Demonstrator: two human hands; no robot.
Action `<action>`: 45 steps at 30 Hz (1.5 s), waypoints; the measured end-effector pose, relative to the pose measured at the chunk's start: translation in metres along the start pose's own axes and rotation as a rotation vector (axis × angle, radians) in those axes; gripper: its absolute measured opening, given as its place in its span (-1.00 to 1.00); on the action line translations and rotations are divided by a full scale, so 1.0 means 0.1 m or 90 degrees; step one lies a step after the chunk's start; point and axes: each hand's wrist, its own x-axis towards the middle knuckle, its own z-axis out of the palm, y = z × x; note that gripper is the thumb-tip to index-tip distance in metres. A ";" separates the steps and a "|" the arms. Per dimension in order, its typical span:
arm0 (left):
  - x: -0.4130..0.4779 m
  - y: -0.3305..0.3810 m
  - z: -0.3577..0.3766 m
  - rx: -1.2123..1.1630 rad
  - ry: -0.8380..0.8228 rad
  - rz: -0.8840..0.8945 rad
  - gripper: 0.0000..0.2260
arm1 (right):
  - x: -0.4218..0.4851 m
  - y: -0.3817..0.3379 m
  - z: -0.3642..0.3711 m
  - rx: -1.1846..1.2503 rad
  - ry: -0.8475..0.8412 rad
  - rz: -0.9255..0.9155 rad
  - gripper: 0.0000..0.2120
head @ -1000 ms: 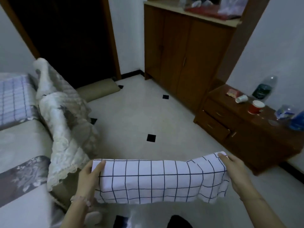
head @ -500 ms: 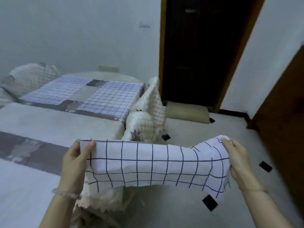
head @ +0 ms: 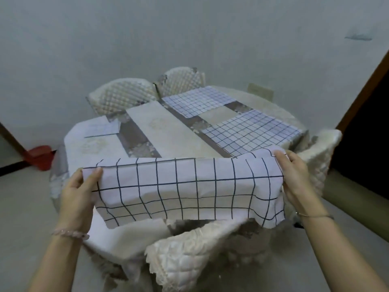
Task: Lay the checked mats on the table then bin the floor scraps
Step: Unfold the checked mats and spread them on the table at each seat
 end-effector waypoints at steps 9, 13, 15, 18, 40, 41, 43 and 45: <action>0.67 -0.20 0.03 0.003 0.092 -0.018 -0.83 | 1.13 0.14 0.94 -0.057 -0.149 0.016 -0.86; 0.85 -0.36 0.01 0.065 0.138 -0.033 -0.85 | 1.48 0.30 1.24 -0.101 -0.200 0.017 -0.85; 0.91 -0.47 -0.01 0.093 0.159 -0.047 -0.87 | 1.65 0.42 1.39 -0.124 -0.224 0.027 -0.82; 0.98 -0.66 0.05 0.156 0.184 -0.096 -0.92 | 1.93 0.67 1.60 -0.172 -0.267 0.065 -0.80; 0.91 -1.69 0.05 0.345 0.265 -0.462 -0.69 | 2.38 1.83 1.67 -0.462 -0.476 0.200 -0.48; 0.85 -1.67 0.06 0.335 0.258 -0.472 -0.68 | 2.35 1.85 1.61 -0.476 -0.477 0.200 -0.47; 0.74 -1.65 0.11 0.350 0.245 -0.474 -0.67 | 2.31 1.88 1.51 -0.490 -0.467 0.193 -0.48; 0.64 -1.66 0.14 0.405 0.253 -0.458 -0.64 | 2.26 1.88 1.44 -0.500 -0.456 0.179 -0.49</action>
